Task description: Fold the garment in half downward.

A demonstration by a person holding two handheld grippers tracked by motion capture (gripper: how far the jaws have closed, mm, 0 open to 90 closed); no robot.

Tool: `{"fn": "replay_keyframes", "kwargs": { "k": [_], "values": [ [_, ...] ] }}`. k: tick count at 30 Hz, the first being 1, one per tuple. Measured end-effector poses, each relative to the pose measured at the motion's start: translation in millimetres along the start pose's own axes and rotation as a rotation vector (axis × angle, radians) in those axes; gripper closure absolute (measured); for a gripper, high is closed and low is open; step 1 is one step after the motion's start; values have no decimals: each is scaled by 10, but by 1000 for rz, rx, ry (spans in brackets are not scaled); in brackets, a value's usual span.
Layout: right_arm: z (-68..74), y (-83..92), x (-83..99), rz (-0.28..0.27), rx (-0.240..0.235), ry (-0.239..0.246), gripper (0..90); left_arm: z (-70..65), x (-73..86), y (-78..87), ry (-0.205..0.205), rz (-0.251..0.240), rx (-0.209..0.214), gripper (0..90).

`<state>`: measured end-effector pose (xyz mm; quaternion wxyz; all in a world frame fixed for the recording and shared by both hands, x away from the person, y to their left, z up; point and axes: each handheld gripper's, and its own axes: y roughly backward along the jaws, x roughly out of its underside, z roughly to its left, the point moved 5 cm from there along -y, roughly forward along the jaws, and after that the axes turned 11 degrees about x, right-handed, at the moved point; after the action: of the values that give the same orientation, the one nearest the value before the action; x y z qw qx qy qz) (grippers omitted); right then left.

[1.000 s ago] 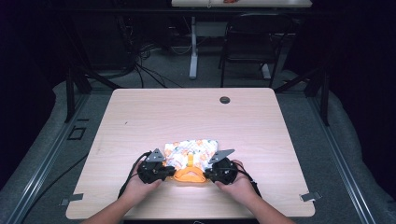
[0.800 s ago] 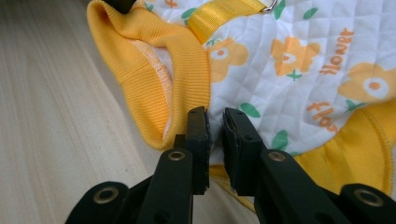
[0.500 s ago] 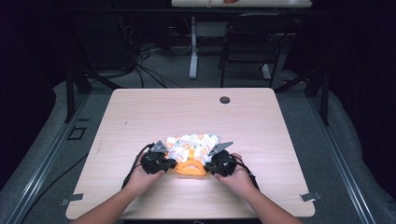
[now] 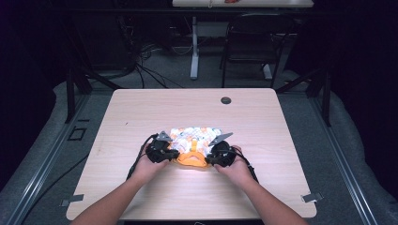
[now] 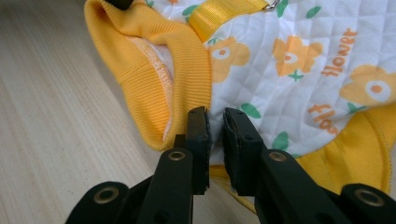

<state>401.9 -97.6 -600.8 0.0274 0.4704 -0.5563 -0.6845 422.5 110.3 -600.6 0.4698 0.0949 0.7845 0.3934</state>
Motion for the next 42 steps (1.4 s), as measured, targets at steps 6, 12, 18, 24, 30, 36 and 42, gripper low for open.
{"fn": "replay_keyframes", "kwargs": {
  "k": [6,12,18,24,30,36,42],
  "values": [
    [-80,-61,-62,-10,15,-13,797,94,-61,-31,19,-8,-1,822],
    [-163,-121,-105,-25,12,-56,795,189,-101,-45,50,-27,5,822],
    [-217,-171,-171,-22,32,-56,792,229,-119,-56,54,-43,-11,822],
    [-232,-186,-188,-27,48,-51,787,228,-121,-59,61,-51,-20,819],
    [-223,-163,-202,-23,55,-54,773,208,-131,-43,83,-67,-13,793],
    [-192,-85,-237,-43,61,-46,762,183,-153,18,74,-84,-17,762],
    [-151,76,-308,-75,61,-24,738,109,-196,163,55,-119,-28,705]
  ]
}}
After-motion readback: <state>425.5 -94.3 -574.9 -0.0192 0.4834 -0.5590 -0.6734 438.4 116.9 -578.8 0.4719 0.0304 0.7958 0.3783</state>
